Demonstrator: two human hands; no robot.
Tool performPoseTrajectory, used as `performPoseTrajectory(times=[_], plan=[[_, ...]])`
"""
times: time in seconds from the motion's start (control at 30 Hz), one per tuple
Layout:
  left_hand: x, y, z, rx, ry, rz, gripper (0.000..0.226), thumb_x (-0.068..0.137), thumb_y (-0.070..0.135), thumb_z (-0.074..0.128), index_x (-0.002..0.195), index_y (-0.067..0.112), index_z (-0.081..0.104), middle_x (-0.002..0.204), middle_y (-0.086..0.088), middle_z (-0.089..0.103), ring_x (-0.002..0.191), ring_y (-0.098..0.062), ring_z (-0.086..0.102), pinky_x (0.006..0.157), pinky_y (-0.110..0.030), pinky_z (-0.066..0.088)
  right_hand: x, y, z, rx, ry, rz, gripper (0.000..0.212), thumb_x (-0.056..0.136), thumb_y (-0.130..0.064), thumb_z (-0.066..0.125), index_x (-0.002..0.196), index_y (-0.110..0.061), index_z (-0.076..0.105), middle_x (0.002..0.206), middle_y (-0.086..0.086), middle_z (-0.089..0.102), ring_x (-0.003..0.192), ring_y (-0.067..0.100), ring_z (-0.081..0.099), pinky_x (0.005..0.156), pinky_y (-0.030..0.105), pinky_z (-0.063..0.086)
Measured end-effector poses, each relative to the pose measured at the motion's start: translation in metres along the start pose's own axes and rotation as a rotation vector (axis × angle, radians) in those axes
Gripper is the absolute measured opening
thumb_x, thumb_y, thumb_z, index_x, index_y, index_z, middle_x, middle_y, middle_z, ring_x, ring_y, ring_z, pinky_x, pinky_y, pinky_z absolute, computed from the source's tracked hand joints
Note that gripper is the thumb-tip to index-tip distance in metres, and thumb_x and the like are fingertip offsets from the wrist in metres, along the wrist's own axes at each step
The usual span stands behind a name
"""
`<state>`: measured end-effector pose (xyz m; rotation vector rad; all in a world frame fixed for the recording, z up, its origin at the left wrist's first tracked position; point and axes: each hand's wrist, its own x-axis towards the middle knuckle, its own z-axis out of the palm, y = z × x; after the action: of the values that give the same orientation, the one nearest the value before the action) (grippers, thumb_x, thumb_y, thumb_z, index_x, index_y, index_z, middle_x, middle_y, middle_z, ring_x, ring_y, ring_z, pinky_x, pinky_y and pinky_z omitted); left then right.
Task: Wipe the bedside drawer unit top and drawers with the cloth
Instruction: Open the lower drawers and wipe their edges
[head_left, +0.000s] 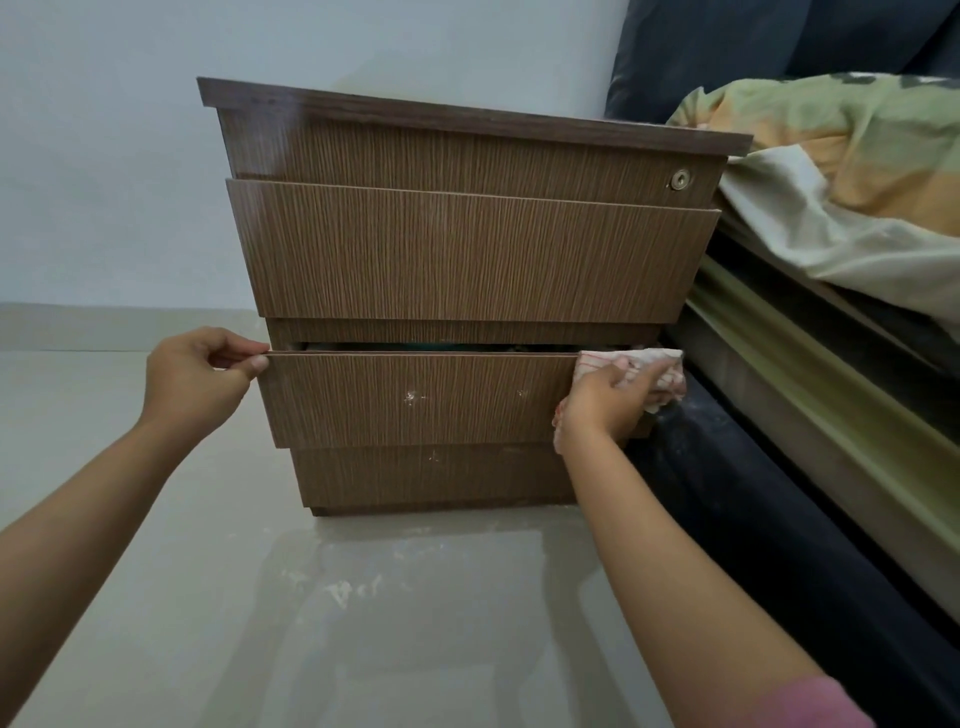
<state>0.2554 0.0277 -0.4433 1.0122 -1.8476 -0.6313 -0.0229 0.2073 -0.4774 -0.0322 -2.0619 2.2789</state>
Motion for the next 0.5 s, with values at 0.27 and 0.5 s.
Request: performPoseTrajectory(times=[0.27,0.5], plan=[[0.001,-0.003,-0.001,0.001,-0.015,-0.006,0.012,0.079,0.005,0.067,0.09,0.009,0.071,0.082,-0.008,0.066,0.08,-0.021,0.06,0.072,-0.017,0.043,-0.004,0.034,-0.001,-0.074,0.024,0.249,0.059,0.098,-0.045,0.027,0.149,-0.034,0.001,0.156,0.016,0.017,0.134,0.039,0.034,0.103,0.055,0.038],[0.001,-0.003,-0.002,0.01,-0.023,0.025,0.012,0.08,0.006,0.067,0.091,0.008,0.071,0.083,-0.008,0.065,0.07,-0.006,0.056,0.07,-0.015,0.042,-0.026,0.021,0.01,-0.027,0.013,0.119,0.061,0.099,-0.038,0.032,0.149,-0.029,-0.003,0.154,0.013,0.023,0.128,0.03,0.045,0.092,0.035,0.045]])
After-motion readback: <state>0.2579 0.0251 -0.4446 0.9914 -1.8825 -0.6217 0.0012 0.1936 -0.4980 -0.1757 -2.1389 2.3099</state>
